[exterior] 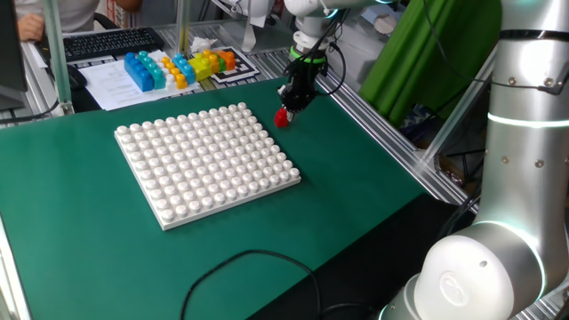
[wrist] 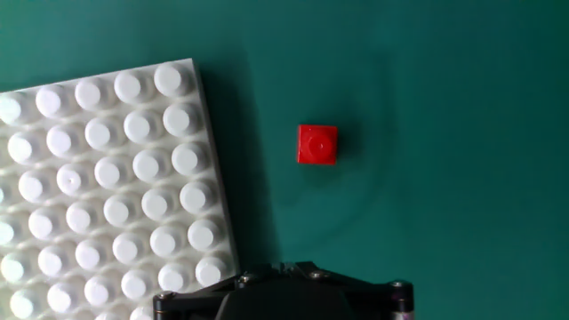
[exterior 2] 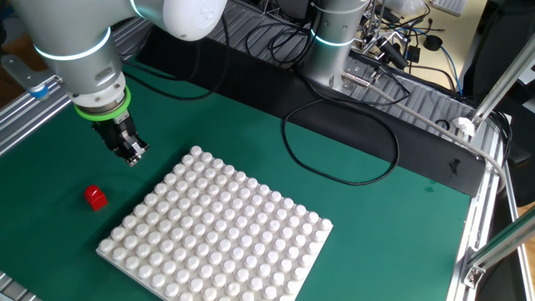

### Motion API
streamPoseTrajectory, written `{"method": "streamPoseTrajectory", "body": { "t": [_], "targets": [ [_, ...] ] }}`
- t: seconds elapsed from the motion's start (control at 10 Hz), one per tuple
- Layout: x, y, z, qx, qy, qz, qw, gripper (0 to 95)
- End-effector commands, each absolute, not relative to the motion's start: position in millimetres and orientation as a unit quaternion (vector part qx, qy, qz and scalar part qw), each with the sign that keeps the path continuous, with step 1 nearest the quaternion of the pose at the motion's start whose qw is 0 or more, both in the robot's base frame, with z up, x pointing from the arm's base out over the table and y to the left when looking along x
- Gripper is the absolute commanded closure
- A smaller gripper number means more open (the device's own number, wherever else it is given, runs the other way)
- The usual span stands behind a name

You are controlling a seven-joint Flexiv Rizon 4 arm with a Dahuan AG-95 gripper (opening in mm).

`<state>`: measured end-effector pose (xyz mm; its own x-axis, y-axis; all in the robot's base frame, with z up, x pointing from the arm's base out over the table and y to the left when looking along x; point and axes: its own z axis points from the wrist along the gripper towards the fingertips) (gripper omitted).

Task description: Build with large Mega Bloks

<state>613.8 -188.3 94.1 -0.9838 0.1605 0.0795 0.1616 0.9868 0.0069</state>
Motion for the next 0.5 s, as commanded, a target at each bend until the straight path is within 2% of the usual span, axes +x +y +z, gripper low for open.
{"method": "streamPoseTrajectory", "body": {
  "t": [0.1,0.5],
  "targets": [
    [614.6,-188.5,94.2,-0.083,-0.996,-0.008,0.031,95.0],
    [614.6,-188.5,94.2,-0.102,-0.995,-0.01,0.012,95.0]
  ]
}}
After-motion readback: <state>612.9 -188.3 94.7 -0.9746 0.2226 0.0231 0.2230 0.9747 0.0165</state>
